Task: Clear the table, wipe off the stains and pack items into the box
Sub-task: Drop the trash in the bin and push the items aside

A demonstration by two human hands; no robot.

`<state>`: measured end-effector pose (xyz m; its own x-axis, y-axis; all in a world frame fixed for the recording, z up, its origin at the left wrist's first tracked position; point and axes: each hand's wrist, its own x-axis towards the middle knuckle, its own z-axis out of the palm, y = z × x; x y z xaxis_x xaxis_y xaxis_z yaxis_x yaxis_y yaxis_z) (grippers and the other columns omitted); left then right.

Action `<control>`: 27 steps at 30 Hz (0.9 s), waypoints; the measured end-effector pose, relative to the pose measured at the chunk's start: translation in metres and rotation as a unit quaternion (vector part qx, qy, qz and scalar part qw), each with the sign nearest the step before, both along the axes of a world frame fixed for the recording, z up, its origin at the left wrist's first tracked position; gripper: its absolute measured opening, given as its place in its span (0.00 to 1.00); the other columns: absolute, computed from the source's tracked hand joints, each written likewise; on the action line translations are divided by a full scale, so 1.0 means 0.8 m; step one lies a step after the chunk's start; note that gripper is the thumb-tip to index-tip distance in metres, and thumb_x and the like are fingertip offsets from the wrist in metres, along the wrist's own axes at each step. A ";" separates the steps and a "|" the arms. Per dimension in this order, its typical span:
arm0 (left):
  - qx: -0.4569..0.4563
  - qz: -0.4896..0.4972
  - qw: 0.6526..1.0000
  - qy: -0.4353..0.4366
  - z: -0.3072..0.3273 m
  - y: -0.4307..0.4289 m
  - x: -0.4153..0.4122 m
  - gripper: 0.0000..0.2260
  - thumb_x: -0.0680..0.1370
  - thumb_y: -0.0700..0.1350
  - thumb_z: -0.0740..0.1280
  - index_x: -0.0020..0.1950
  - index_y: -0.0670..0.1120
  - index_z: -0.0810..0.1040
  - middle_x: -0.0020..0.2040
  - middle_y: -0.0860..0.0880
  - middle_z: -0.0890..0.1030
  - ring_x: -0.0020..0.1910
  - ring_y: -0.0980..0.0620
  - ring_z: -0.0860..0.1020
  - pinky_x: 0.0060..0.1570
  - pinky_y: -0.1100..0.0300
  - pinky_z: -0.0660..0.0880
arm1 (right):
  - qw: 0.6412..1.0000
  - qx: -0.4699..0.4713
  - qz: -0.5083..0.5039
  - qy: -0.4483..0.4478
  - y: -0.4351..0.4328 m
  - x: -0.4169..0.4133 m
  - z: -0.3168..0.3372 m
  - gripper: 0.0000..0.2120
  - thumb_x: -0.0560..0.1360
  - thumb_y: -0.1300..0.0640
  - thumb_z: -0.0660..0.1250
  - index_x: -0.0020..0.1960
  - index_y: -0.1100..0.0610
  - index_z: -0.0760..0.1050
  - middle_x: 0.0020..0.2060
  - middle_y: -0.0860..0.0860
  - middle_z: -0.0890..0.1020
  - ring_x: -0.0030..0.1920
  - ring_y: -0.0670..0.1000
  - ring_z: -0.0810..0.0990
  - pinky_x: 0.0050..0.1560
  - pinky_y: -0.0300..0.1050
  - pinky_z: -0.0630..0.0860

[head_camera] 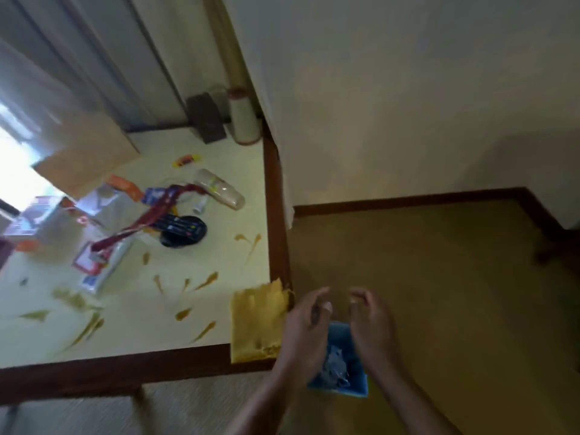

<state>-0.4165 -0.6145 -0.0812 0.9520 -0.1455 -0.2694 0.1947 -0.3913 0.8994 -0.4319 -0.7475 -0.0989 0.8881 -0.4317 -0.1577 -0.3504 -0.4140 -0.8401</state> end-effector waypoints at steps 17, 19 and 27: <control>0.385 0.016 0.919 -0.086 0.097 0.492 0.172 0.26 0.77 0.57 0.67 0.75 0.56 0.68 0.73 0.48 0.70 0.70 0.45 0.69 0.64 0.50 0.72 | 0.954 -0.142 0.261 0.035 0.401 0.217 0.108 0.20 0.80 0.51 0.64 0.71 0.52 0.70 0.70 0.50 0.70 0.71 0.51 0.66 0.68 0.48 0.70; 0.423 -0.021 0.905 -0.043 0.086 0.525 0.195 0.35 0.74 0.62 0.68 0.78 0.58 0.60 0.74 0.44 0.68 0.73 0.41 0.66 0.65 0.45 0.72 | 0.941 -0.186 0.272 0.081 0.428 0.245 0.097 0.27 0.78 0.48 0.65 0.75 0.52 0.65 0.75 0.51 0.65 0.75 0.54 0.61 0.72 0.53 0.68; 0.484 -0.165 0.859 0.017 0.029 0.585 0.261 0.49 0.73 0.70 0.67 0.83 0.56 0.42 0.83 0.40 0.52 0.80 0.35 0.53 0.67 0.26 0.65 | 0.882 -0.310 0.281 0.216 0.456 0.326 0.063 0.46 0.70 0.32 0.68 0.79 0.50 0.53 0.79 0.54 0.56 0.77 0.60 0.57 0.70 0.61 0.65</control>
